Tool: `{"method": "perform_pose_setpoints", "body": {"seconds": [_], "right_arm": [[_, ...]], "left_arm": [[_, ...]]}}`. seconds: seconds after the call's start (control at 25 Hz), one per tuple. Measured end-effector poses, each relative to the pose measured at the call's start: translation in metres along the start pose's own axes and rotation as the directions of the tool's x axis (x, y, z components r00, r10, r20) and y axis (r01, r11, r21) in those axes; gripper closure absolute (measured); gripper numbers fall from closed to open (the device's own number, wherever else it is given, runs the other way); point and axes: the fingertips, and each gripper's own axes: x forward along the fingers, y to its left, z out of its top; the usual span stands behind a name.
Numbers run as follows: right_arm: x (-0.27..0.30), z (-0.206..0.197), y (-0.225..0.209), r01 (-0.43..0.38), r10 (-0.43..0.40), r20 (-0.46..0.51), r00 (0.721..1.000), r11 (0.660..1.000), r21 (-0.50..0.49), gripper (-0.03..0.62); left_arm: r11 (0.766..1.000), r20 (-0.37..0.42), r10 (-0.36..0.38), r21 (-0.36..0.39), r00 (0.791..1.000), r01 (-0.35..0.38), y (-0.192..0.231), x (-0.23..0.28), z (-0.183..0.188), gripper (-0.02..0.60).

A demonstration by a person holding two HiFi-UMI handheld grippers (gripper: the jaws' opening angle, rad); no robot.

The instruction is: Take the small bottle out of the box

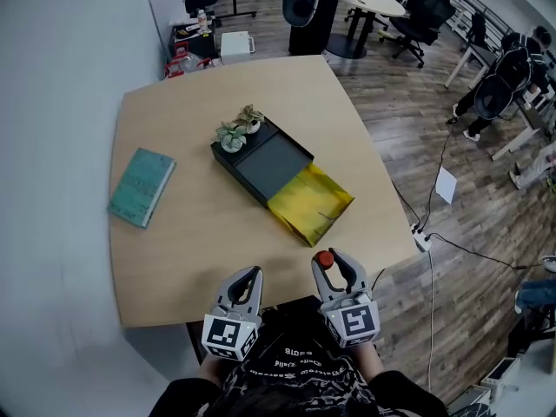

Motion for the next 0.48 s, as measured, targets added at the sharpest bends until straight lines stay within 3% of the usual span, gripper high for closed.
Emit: {"method": "perform_pose_setpoints", "body": {"seconds": [0.48], "right_arm": [[0.0023,-0.0057,-0.0012,-0.001,0.001,-0.017,1.000,1.000,-0.010,0.439]], "left_arm": [[1.000,-0.011,0.021,0.013,1.000,-0.021,0.0054,0.0026,-0.0028,0.578]]}}
